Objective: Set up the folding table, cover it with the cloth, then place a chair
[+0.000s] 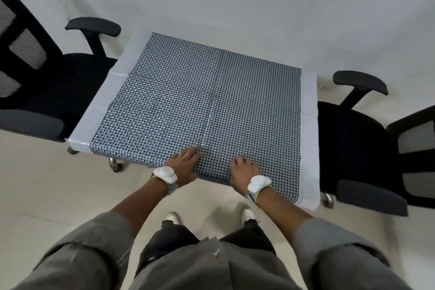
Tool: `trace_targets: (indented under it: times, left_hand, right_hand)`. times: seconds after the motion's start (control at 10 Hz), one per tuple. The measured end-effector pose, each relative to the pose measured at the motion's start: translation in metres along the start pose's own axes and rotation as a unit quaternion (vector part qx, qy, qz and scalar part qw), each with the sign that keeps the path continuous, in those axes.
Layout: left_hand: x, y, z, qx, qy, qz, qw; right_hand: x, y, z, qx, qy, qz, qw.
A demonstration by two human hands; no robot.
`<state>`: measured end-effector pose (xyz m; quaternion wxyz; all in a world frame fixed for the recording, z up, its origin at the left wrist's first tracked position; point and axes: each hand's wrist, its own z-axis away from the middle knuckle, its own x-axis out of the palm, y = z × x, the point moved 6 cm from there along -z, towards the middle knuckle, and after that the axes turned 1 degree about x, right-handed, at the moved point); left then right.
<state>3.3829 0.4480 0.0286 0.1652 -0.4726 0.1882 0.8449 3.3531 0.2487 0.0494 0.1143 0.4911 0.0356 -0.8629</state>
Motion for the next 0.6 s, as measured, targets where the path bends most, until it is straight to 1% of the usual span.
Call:
trace_targets:
  times: [0.1,0.2,0.3,0.4,0.5,0.6]
  left_hand:
    - [0.003,-0.03,0.015,0.009,0.01,-0.015,1.0]
    - [0.006,-0.074,0.038,-0.015,0.012,-0.02,1.0]
    - [0.01,-0.093,0.048,-0.022,-0.012,-0.029,0.999]
    - [0.003,-0.106,0.056,-0.002,-0.02,-0.021,1.0]
    - [-0.009,-0.107,0.062,-0.009,0.01,0.006,1.0]
    - [-0.037,-0.097,0.067,-0.03,0.025,0.123,0.992]
  right_hand:
    - [-0.002,-0.024,0.005,0.056,-0.001,-0.012,0.998]
    - [0.01,-0.045,0.012,0.083,-0.058,-0.062,0.993]
    - [0.013,-0.048,0.018,0.104,-0.098,-0.102,0.985]
    - [0.008,-0.049,0.023,0.125,-0.111,-0.113,0.979]
    - [-0.002,-0.054,0.026,0.126,-0.084,-0.119,0.981]
    - [-0.026,-0.062,0.029,0.124,-0.018,-0.196,0.973]
